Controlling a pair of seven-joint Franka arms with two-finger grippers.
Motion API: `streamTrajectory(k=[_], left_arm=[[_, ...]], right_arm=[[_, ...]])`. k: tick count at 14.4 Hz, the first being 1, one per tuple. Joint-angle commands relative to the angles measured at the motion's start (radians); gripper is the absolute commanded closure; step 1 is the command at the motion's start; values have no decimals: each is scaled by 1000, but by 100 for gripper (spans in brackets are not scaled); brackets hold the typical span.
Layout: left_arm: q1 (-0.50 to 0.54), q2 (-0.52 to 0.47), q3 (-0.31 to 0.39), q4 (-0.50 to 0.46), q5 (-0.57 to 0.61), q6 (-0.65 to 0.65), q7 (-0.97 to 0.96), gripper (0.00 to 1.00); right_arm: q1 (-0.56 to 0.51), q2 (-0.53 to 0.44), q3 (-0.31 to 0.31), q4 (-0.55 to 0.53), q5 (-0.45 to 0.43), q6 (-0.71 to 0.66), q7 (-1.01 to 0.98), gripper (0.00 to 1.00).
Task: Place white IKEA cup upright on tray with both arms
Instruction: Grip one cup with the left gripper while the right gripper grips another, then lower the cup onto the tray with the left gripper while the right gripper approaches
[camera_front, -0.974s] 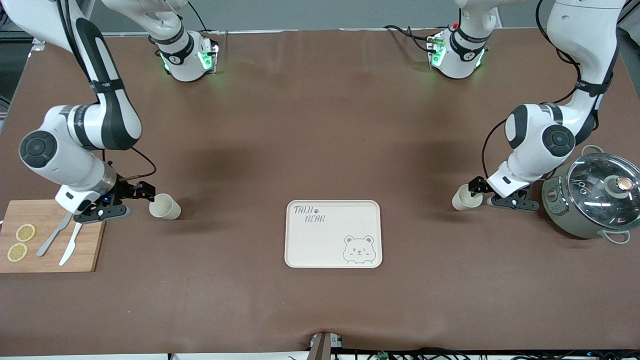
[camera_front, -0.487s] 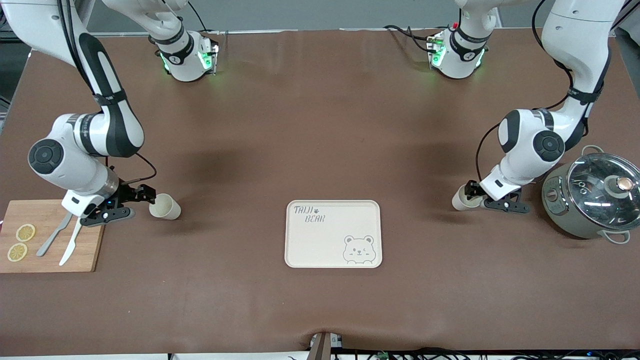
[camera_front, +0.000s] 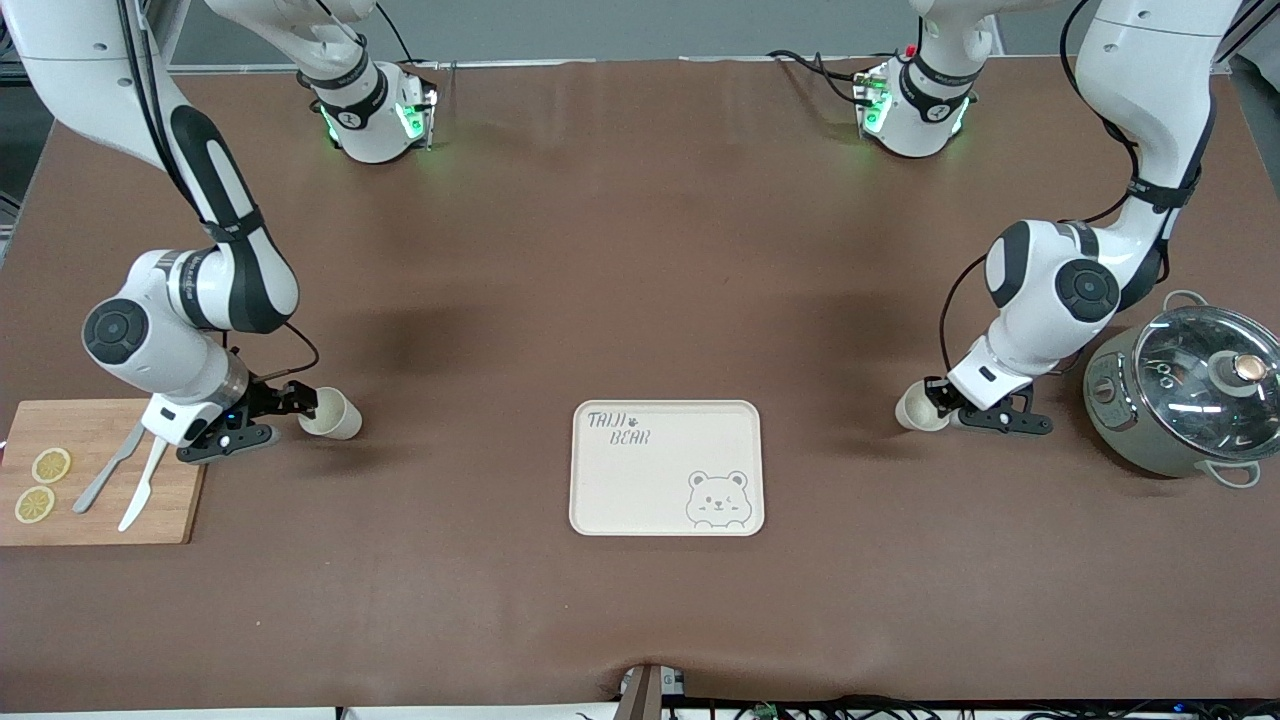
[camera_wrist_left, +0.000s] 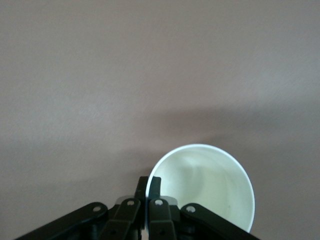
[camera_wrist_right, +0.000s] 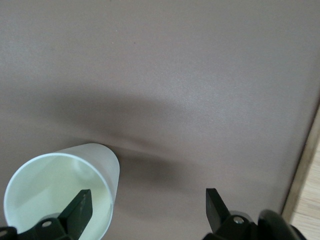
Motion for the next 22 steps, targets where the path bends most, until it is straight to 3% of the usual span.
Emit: streamTrajectory(k=[1,6,12,13,15,18,19,22], left_arm=[[-6,-14,-13,75,-10,-97,-50,100],[-147,80,-11,346,-2,-292,-315,100],[-325,275,0,565,96,-319,-691,100],[-342,313,0,605,91,-319,-705,100],[-375,338,3,636,93,-320,-749,100],[-398,332,3,639,91,-320,-763,100],[-407,335,3,650,93,-322,-786,100],[-442,344,4,659,96,-322,-816,100]], right_arm=[[-4,4,11,-4,7,13,-15,0],[-3,21,13,-2,7,23,-15,0],[13,40,14,-2,8,45,-6,0],[13,40,14,-2,8,45,-6,12],[20,38,14,1,8,37,-4,52],[28,38,14,1,8,34,-3,90],[30,38,14,4,8,32,-1,100],[31,32,20,11,11,17,14,100]])
